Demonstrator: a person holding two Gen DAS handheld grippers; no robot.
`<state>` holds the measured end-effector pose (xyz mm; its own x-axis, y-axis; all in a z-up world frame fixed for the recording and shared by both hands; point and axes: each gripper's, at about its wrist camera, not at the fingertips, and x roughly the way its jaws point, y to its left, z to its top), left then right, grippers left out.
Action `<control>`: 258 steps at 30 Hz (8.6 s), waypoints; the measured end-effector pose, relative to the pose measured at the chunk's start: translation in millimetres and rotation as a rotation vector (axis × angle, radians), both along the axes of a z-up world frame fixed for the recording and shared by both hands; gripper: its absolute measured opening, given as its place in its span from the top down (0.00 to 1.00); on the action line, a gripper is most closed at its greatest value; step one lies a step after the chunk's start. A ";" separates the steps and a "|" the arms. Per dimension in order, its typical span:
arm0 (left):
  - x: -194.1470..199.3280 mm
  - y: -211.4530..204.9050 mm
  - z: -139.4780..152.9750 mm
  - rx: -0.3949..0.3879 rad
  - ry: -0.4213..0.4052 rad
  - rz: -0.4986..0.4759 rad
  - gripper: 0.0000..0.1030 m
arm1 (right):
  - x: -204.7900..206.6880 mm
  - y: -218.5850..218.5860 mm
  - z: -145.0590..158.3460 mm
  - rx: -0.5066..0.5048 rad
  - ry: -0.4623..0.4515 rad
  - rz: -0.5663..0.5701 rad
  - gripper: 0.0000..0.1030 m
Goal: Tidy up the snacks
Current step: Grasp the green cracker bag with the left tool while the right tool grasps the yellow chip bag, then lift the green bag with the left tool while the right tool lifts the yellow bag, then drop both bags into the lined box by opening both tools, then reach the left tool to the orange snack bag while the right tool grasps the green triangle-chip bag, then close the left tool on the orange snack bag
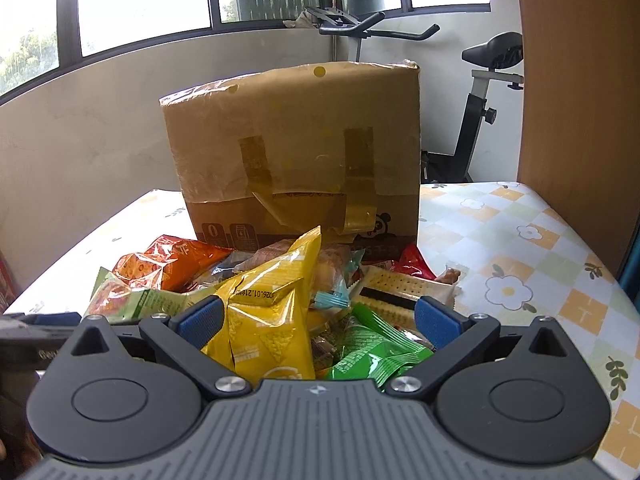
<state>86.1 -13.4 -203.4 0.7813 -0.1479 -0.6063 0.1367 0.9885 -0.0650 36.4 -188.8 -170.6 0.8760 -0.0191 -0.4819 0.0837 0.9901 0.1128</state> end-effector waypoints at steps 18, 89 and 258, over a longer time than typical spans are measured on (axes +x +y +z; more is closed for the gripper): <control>-3.4 15.3 -5.9 -0.061 0.003 0.018 0.00 | 0.9 6.3 -1.7 0.028 -0.015 0.020 0.00; -28.6 48.3 138.2 -0.113 -0.378 0.030 0.20 | 12.0 -34.5 71.5 0.167 -0.282 0.151 0.45; 137.4 56.5 -3.3 -0.071 0.126 0.099 0.06 | 73.0 -45.2 -1.8 0.205 -0.050 0.092 0.31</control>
<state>223.5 43.1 -206.6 0.7125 -0.1198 -0.6914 0.0250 0.9890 -0.1456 109.4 -234.0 -172.4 0.8925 0.1562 -0.4231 -0.0169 0.9491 0.3146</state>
